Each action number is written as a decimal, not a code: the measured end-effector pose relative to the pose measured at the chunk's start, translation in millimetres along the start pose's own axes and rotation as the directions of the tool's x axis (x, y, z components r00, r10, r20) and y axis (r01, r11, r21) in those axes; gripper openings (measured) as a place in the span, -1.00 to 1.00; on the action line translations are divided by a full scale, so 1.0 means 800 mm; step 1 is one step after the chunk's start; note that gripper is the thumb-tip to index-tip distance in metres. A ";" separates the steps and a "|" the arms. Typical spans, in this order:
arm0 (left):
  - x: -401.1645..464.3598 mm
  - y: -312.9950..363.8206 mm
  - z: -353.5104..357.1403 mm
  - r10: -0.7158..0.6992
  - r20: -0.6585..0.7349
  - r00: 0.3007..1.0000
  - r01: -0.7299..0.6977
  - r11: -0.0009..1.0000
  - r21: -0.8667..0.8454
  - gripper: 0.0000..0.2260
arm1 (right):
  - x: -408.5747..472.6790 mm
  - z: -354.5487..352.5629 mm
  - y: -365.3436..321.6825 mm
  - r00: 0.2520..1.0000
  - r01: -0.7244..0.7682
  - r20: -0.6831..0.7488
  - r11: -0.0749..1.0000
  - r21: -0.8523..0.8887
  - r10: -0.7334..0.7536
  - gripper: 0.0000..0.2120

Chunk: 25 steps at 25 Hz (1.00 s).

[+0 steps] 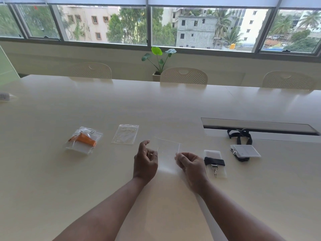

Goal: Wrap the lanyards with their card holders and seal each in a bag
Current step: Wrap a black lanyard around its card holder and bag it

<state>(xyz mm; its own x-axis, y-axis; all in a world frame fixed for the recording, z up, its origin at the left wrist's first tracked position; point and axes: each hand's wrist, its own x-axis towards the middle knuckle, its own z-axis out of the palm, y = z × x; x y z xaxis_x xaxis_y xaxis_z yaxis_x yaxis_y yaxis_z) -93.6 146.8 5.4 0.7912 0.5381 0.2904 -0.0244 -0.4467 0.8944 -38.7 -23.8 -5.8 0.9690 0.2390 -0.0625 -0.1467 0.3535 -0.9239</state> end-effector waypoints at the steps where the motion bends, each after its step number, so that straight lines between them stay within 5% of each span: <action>1: 0.000 -0.001 0.001 0.005 -0.015 1.000 -0.005 1.000 0.013 -0.54 | 0.001 -0.001 0.000 1.000 0.001 -0.001 1.000 -0.004 -0.001 -0.86; 5: -0.010 -0.003 0.007 0.236 -0.062 0.970 -0.198 0.910 0.364 -0.49 | 0.002 -0.004 0.003 1.000 0.006 0.000 1.000 -0.024 -0.006 -0.90; 7: -0.016 -0.002 0.009 0.427 0.093 0.899 -0.423 0.794 0.436 -0.62 | 0.001 -0.005 0.004 0.999 0.024 0.026 0.998 -0.052 -0.023 -0.90; 10: -0.021 0.001 0.008 0.483 0.285 0.828 -0.560 0.735 0.382 -0.66 | -0.002 -0.004 0.001 0.996 0.052 0.078 0.995 -0.088 -0.045 -0.93; 15: -0.025 0.009 0.006 0.509 0.363 0.781 -0.617 0.721 0.315 -0.60 | -0.008 0.002 -0.002 0.984 0.070 0.168 0.993 -0.093 -0.054 -0.90; 25: -0.024 0.007 0.006 0.415 0.335 0.846 -0.518 0.792 0.324 -0.74 | -0.007 0.006 0.004 0.982 0.123 0.170 0.960 -0.252 -0.082 -0.89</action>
<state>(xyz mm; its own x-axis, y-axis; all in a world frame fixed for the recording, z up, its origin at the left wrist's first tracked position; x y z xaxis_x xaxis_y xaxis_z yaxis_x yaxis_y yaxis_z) -106.0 130.8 3.1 0.8638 0.0299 0.5030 -0.2309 -0.8638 0.4478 -45.5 -20.1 -6.4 0.9298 0.3597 0.0783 0.0288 0.1410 -0.9896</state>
